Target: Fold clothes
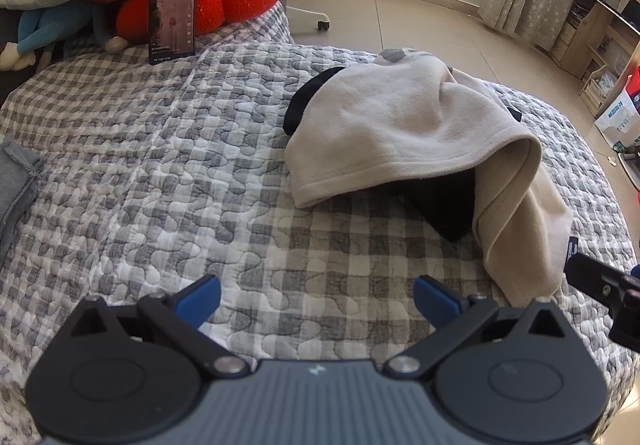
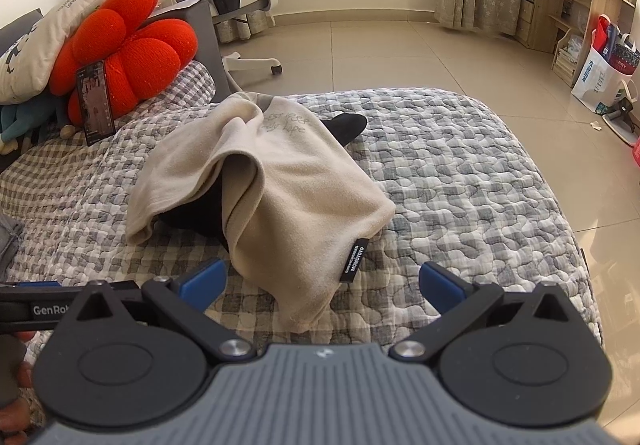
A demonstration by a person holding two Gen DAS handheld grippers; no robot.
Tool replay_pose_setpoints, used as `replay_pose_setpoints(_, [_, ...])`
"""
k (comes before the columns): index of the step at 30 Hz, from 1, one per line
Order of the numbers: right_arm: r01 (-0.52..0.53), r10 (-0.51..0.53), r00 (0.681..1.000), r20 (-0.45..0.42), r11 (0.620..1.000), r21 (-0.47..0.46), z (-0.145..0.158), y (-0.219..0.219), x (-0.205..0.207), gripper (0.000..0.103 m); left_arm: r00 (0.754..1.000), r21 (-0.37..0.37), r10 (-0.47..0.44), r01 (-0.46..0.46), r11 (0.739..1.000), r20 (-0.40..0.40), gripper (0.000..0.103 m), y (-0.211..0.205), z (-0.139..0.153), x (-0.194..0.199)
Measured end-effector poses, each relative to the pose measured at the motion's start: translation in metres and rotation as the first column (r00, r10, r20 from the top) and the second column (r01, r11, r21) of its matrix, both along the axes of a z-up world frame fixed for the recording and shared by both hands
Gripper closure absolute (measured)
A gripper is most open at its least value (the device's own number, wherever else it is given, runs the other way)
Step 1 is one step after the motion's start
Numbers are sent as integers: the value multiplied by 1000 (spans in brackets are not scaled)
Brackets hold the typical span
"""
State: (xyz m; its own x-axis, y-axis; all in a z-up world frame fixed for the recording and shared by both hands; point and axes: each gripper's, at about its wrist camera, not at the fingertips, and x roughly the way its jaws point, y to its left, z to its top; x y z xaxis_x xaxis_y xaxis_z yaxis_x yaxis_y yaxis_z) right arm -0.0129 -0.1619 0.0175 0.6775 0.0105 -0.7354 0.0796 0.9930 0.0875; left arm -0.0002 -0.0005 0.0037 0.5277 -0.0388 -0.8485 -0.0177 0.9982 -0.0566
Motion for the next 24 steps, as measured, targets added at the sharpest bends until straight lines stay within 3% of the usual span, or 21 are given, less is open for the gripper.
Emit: replay_pose_setpoints(24, [-25,25,1000,3,1000,11,-3,-8,3,0,1000,-6,0,0,1000,-1,0,-1,0,-4])
